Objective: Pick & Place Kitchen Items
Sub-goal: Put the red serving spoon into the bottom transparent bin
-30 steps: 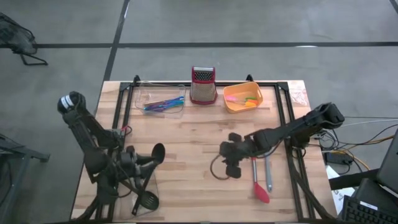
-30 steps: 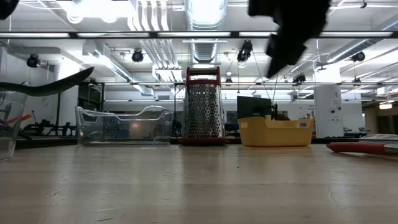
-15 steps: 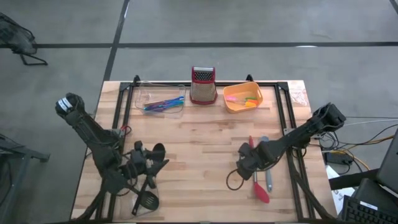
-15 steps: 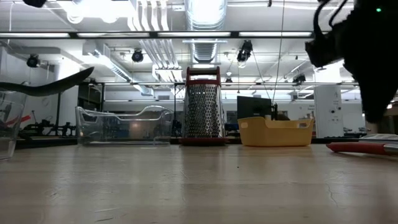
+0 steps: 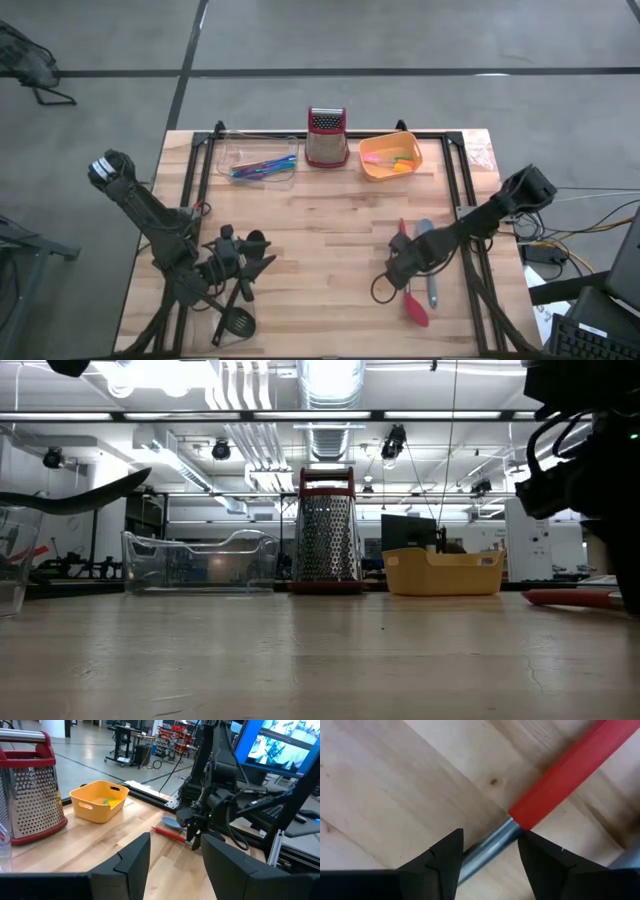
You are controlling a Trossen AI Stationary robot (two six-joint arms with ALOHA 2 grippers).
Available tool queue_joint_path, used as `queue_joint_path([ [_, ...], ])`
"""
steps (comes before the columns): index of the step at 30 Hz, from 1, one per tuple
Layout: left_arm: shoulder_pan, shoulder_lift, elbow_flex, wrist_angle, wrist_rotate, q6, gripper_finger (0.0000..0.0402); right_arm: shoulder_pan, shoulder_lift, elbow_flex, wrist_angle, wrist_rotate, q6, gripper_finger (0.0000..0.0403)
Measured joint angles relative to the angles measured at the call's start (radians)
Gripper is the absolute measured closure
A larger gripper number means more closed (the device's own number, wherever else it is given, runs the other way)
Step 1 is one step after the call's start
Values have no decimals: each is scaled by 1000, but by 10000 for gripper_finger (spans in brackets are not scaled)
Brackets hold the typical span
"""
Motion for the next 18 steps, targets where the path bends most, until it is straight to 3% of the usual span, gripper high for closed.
queue_joint_path([
  [10,7,0,-1,20,0,5,220,-1,-5,-54,31,12,-12,276],
  [18,25,0,-1,20,44,37,220,1,0,2,62,78,-259,320],
])
